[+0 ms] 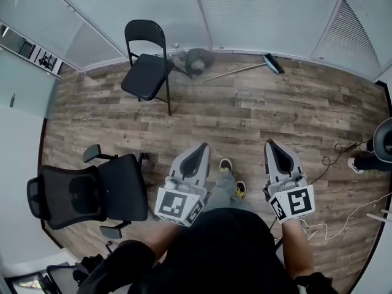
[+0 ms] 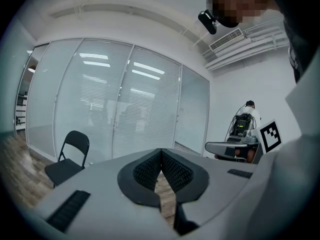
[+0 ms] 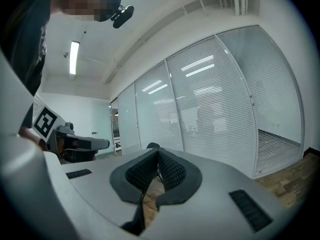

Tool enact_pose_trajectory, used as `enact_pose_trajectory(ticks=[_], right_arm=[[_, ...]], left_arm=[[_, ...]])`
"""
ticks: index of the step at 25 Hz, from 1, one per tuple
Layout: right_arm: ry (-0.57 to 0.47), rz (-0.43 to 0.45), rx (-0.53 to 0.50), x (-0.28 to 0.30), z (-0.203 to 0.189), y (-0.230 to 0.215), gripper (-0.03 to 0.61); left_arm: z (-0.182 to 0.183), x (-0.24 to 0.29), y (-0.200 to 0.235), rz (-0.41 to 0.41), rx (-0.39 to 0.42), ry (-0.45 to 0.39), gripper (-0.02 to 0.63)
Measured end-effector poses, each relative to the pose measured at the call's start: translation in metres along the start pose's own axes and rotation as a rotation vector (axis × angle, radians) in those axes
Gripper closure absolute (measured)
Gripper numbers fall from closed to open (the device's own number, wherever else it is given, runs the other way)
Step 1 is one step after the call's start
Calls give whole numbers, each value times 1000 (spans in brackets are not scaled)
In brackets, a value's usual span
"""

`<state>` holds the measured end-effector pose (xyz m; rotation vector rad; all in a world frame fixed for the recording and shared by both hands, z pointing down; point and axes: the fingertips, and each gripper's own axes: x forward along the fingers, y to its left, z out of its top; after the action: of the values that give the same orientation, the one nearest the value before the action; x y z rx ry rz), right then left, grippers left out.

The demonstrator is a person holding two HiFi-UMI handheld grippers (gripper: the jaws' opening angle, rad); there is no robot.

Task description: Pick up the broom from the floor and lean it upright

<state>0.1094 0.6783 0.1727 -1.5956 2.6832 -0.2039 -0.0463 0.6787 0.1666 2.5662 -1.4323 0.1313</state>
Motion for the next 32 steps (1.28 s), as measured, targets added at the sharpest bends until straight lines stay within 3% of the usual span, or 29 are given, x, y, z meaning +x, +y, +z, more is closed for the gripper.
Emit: enact_pose_trajectory(ticks=[17, 32], right_arm=[[51, -48, -62, 156, 14, -25, 561], [78, -35, -62, 216, 16, -67, 561]], left_arm=[[32, 114, 117, -60, -44, -49, 594], [39, 183, 158, -21, -66, -36, 594]])
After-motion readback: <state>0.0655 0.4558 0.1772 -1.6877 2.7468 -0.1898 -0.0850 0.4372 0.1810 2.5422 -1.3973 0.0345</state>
